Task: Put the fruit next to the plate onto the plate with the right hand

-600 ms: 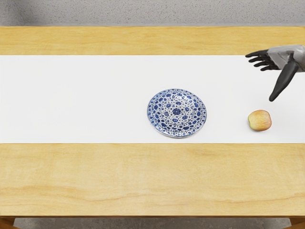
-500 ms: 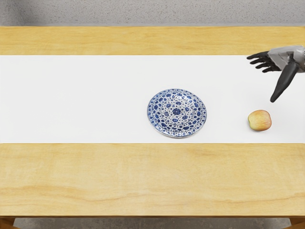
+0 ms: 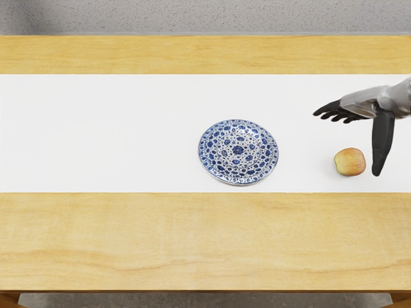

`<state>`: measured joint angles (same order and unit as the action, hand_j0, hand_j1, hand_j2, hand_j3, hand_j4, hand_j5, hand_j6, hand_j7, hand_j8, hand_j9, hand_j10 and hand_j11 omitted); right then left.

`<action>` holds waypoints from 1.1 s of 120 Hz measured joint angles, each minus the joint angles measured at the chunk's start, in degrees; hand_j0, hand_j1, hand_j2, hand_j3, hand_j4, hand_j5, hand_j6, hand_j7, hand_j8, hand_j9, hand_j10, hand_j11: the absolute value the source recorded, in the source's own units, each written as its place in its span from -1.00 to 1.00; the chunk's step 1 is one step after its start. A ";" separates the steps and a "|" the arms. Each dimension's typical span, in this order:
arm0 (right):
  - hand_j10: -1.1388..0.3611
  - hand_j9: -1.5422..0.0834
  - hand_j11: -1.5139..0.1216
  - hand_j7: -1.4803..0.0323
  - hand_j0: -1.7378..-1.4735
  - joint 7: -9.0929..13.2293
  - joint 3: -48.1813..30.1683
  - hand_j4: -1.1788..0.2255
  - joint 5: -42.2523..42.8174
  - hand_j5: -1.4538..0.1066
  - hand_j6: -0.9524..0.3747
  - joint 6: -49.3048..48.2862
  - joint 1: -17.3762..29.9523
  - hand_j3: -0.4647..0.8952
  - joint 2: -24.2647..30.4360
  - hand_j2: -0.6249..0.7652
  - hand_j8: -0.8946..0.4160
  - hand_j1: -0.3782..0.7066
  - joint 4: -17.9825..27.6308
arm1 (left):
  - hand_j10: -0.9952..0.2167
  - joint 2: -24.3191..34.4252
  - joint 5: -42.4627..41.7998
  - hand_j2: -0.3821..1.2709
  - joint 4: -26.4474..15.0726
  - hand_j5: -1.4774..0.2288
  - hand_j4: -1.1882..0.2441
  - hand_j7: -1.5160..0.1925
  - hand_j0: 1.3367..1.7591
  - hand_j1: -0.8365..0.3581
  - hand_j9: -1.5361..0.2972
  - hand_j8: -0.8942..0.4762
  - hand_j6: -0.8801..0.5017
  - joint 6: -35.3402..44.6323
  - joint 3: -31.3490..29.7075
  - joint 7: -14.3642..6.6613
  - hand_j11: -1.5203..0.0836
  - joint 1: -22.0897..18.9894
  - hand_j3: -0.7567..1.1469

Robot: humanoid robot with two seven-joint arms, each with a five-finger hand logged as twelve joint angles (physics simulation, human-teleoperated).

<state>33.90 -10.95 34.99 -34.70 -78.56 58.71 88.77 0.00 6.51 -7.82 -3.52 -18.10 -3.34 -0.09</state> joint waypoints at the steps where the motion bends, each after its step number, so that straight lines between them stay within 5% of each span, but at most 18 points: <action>1: 0.47 0.85 0.80 0.90 -0.40 0.09 -0.02 0.63 0.20 0.81 0.38 0.15 0.07 -0.32 0.05 -0.11 0.31 -0.88 0.32 | 0.24 0.00 0.00 -0.48 0.00 0.36 0.32 0.40 0.52 0.49 0.33 -0.05 -0.08 0.00 0.00 0.00 0.50 0.00 -0.21; 27: 0.47 0.85 0.80 0.90 -0.40 0.98 -0.08 0.62 13.60 0.81 0.37 12.92 5.43 -0.32 -2.14 -0.11 0.31 -0.88 3.55 | 0.24 0.00 0.00 -0.48 0.00 0.36 0.32 0.40 0.52 0.49 0.33 -0.05 -0.08 0.00 0.00 0.00 0.50 0.00 -0.21; 75: 0.46 0.84 0.80 0.90 -0.40 1.10 -0.08 0.62 28.02 0.80 0.37 30.40 18.97 -0.32 -6.67 -0.11 0.30 -0.87 2.75 | 0.24 0.00 0.00 -0.48 0.00 0.36 0.32 0.40 0.52 0.49 0.33 -0.05 -0.08 0.00 -0.01 0.00 0.50 0.00 -0.21; 132: 0.36 0.72 0.67 0.76 -0.40 1.10 2.27 0.51 36.15 0.67 0.25 38.78 23.60 -0.32 -9.40 -0.13 0.18 -0.70 0.64 | 0.24 0.00 0.00 -0.48 0.00 0.36 0.32 0.40 0.52 0.49 0.33 -0.05 -0.08 0.00 0.01 0.00 0.50 0.00 -0.21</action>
<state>35.00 -8.69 71.14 4.08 -54.96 49.31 89.40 0.00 6.51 -7.82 -3.52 -18.09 -3.34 -0.09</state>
